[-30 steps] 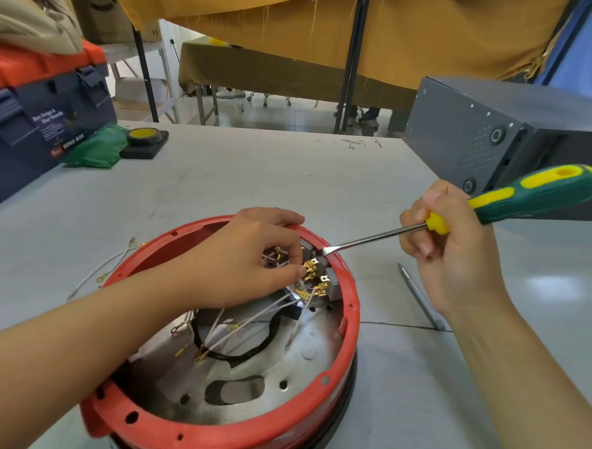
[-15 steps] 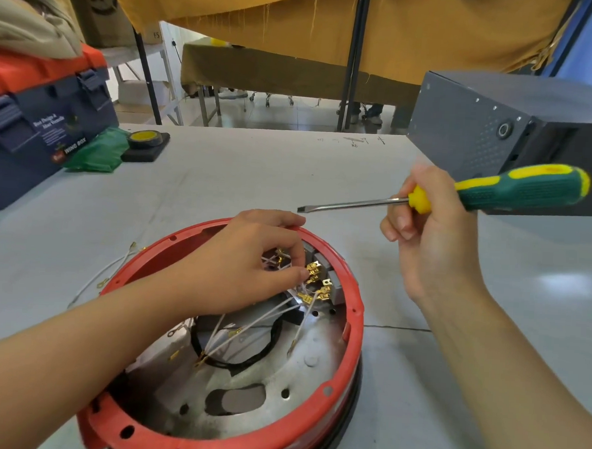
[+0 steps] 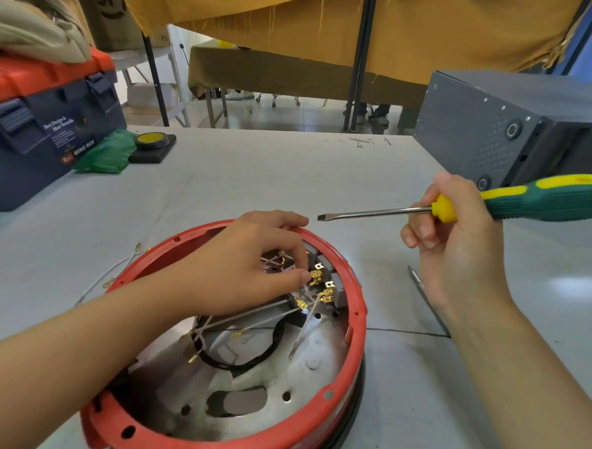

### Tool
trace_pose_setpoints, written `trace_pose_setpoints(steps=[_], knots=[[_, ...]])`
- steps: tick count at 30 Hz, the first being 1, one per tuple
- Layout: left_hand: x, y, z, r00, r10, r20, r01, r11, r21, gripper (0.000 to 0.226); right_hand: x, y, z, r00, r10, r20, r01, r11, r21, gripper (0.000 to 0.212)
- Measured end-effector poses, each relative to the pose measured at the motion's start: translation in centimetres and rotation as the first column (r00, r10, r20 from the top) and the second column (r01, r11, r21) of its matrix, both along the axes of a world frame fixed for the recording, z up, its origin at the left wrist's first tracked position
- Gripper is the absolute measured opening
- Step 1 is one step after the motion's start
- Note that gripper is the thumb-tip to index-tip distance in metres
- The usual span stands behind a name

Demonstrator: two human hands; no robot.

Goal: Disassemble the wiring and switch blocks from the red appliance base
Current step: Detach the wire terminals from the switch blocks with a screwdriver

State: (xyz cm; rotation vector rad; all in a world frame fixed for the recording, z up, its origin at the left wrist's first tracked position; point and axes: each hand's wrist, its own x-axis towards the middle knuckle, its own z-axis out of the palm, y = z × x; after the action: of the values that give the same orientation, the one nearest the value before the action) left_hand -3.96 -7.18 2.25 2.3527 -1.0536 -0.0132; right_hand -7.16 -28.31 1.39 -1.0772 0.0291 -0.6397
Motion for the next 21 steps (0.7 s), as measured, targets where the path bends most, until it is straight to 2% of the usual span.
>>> trace_pose_setpoints(steps=[3,5,7,10,12,15,21], knots=[[0.3,0.2,0.4,0.997,0.071,0.013,-0.069,0.993,-0.097,0.004,0.0,-0.2,0.1,1.000,0.002,-0.002,-0.002,1.000,0.013,0.031],[0.6,0.4,0.7,0.982,0.169,0.083,-0.161,0.982,-0.094,0.012,-0.1,-0.3,0.1,1.000,0.002,-0.003,-0.002,1.000,0.012,0.031],[0.8,0.7,1.0,0.956,0.255,0.146,-0.265,0.963,0.054,0.027,-0.2,-0.2,0.2,1.000,0.003,-0.002,-0.003,1.000,-0.005,0.031],[0.5,0.9,1.0,0.937,0.277,0.214,-0.340,0.869,0.360,0.054,-0.4,-0.1,0.5,1.000,-0.002,0.004,0.003,0.997,-0.076,0.030],[0.0,0.8,1.0,0.940,0.259,0.221,-0.332,0.838,0.432,0.068,-0.5,0.1,0.6,1.000,0.006,0.006,-0.006,0.994,-0.108,0.028],[-0.1,0.4,0.8,0.953,0.219,0.209,-0.289,0.865,0.411,0.070,-0.8,0.2,0.7,1.000,0.022,0.017,-0.019,0.988,-0.153,0.028],[0.5,-0.1,0.5,0.975,0.127,0.184,-0.181,0.932,0.315,0.057,-0.9,-0.3,1.4,0.996,0.068,0.055,-0.053,0.972,-0.230,0.028]])
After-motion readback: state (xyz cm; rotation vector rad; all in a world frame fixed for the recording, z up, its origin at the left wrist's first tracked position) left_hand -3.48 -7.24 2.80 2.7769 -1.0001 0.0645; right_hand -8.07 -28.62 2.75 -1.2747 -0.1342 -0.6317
